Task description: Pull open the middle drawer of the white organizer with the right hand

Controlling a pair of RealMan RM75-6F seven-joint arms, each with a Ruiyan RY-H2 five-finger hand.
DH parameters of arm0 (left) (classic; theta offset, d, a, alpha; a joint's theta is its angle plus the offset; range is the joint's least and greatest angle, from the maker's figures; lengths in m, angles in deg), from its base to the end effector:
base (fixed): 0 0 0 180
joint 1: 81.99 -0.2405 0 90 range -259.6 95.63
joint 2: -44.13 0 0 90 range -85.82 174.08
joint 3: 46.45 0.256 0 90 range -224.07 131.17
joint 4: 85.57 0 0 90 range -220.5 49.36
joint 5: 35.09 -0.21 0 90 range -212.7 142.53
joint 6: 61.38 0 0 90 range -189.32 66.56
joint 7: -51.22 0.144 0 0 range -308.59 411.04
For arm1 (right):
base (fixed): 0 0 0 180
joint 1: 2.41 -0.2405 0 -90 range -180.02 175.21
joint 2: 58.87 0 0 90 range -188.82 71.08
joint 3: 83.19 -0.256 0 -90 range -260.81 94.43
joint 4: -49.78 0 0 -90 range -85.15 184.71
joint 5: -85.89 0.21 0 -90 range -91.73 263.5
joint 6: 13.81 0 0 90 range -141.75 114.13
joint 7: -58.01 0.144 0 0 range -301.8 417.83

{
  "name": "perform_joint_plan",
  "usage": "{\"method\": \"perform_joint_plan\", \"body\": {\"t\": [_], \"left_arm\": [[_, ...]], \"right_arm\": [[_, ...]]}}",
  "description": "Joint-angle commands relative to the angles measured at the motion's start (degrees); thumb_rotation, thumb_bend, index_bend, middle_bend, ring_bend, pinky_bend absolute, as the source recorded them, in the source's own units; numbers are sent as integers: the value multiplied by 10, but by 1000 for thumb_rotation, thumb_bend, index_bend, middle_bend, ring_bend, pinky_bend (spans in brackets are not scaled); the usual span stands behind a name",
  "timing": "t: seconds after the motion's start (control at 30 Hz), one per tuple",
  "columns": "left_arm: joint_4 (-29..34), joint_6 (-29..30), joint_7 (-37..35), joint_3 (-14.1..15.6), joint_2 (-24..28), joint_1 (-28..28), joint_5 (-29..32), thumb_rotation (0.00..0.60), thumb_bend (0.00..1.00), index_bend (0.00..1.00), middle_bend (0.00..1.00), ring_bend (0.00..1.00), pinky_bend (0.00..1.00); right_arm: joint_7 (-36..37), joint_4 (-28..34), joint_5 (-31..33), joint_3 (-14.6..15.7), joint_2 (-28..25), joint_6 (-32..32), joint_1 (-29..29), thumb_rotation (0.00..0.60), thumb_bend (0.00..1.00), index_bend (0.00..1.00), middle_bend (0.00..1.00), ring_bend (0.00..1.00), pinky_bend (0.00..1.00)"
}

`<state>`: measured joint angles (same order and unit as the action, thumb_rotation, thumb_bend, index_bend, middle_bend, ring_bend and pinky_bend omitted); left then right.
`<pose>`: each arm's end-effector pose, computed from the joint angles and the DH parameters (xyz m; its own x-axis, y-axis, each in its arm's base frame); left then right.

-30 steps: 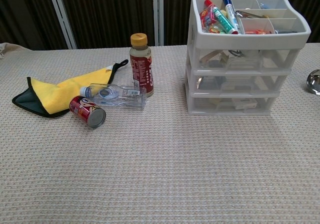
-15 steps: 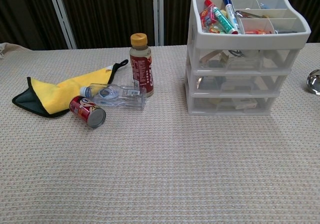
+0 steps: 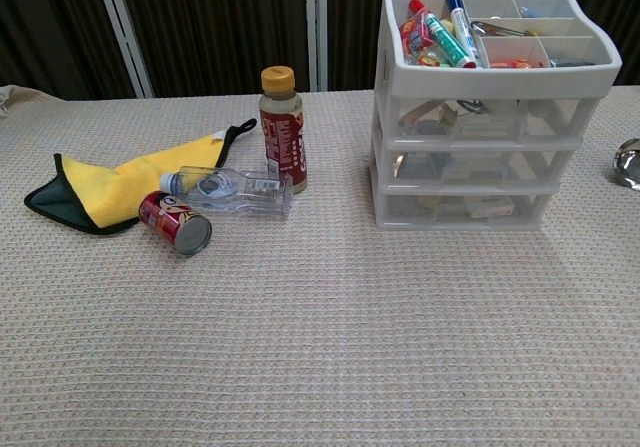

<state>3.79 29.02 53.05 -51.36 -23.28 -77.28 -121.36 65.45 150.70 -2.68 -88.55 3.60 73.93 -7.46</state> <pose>-0.3081 0.1870 0.1625 0.4135 -0.1248 0.9019 0.9087 -0.0059 -0.4174 -0.2700 -0.1876 0.1659 0.1526 0.0666 0.9860 -0.9836 -0.0866 0.1581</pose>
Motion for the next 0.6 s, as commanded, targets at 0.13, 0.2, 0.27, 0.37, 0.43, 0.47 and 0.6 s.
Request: {"method": "perform_joint_plan", "body": {"t": [0.13,0.2,0.27,0.37,0.43,0.47,0.6], "left_arm": [[3,7,-2,0,2,-3,-5,600,40,0,0,0,0],[3,9,-4,0,3,-4,-5,600,40,0,0,0,0],[2,11,-8,-1,4,-5,-4,600,40,0,0,0,0],[1,13,-14,-2,6,-6,-4,600,40,0,0,0,0],[0,14,-17,-3,7,-6,-4,600,40,0,0,0,0],[0,16,-18,-3,7,-7,-5,600,40,0,0,0,0],[0,19,-21,-3,8,-8,-7,600,40,0,0,0,0]], "right_arm": [[41,66,-9,15,2,-46,-19,600,161,148,825,824,593],[44,86,-2,14,13,-62,-27,600,170,148,827,825,594],[46,103,8,15,26,-81,-35,600,172,148,827,825,594],[47,122,28,18,49,-112,-48,600,174,149,827,825,594],[46,127,43,16,64,-130,-57,600,174,150,827,825,593],[46,128,51,15,72,-138,-61,600,174,150,827,825,593],[38,123,95,-2,110,-158,-77,600,175,151,826,825,593]]}}
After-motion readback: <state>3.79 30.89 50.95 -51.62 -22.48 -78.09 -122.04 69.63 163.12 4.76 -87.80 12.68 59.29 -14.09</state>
